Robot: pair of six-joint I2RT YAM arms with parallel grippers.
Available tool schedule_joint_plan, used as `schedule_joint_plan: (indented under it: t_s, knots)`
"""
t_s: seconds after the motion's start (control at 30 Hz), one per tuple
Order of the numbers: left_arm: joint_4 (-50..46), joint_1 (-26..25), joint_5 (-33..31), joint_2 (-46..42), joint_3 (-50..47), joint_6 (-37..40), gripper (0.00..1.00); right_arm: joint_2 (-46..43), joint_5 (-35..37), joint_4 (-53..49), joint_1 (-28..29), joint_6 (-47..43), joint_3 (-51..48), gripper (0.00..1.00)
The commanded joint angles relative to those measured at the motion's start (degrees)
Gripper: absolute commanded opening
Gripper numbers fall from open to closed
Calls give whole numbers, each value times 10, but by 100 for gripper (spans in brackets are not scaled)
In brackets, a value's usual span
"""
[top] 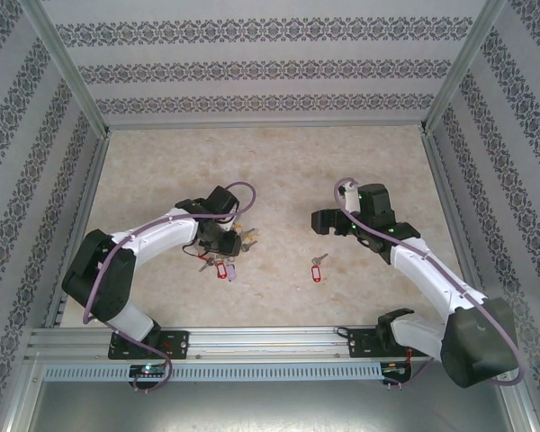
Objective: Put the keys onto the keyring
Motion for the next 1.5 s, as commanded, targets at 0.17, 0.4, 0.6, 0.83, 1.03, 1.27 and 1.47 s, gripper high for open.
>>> schedule_joint_plan:
  t_s: [0.17, 0.4, 0.6, 0.83, 1.03, 1.27, 1.47]
  knots:
    - [18, 2, 17, 24, -24, 6, 37, 4, -11, 28, 7, 5, 11, 98]
    - [25, -6, 38, 25, -33, -5, 37, 1, -10, 30, 7, 2, 15, 98]
    - [37, -27, 57, 19, -53, -29, 37, -4, -9, 32, 4, 0, 19, 98]
    - [57, -63, 94, -8, -76, -80, 36, -12, -7, 30, 3, -2, 16, 98]
    - [46, -97, 113, -48, -86, -121, 36, -3, -9, 35, -1, -3, 13, 98]
    - [-36, -68, 46, -55, 34, -40, 36, 19, -29, 48, 5, -5, 19, 97]
    - [-20, -31, 17, 20, 85, 15, 35, 30, -47, 41, 27, -20, 28, 97]
